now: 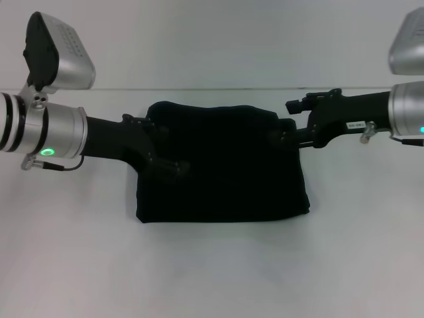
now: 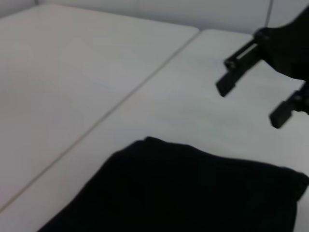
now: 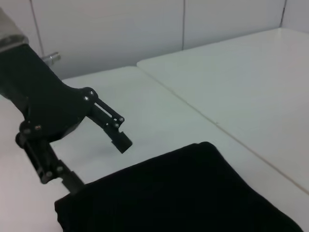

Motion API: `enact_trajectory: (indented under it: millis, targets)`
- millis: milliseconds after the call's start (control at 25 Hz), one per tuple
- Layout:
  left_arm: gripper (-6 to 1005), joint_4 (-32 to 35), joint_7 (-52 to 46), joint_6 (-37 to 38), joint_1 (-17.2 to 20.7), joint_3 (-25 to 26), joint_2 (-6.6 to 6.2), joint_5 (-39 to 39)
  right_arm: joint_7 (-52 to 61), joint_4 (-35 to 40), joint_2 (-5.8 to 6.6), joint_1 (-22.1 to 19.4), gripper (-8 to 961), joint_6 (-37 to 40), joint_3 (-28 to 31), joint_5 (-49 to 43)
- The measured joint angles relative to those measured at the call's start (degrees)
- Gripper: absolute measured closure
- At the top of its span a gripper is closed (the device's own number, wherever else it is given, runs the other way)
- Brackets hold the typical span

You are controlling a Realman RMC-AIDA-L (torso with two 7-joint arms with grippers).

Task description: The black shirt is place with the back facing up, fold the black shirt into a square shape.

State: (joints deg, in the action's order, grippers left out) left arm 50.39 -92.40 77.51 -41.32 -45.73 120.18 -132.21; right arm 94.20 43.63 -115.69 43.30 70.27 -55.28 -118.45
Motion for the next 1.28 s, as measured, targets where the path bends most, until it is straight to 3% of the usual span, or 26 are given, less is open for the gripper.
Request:
enact_trajectory:
  millis: [400,840,1280]
  targets:
    - [115,0.4,-0.3,3.1,-0.4,-0.1,-0.19,-4.3,0.4,-0.2,-2.15,1.1,110,-2.4,-0.3,-2.7]
    - [116,0.5,-1.3,4.9,-0.7,0.5,-0.21,-3.8,0.4,-0.5,-2.32,0.6,113,-2.5,0.3,-2.5]
    - [116,0.5,-2.2,1.7,-0.5,0.6,0.00,-3.8,0.5,-1.9,-2.17,0.2,115,-3.4,0.4,-2.5]
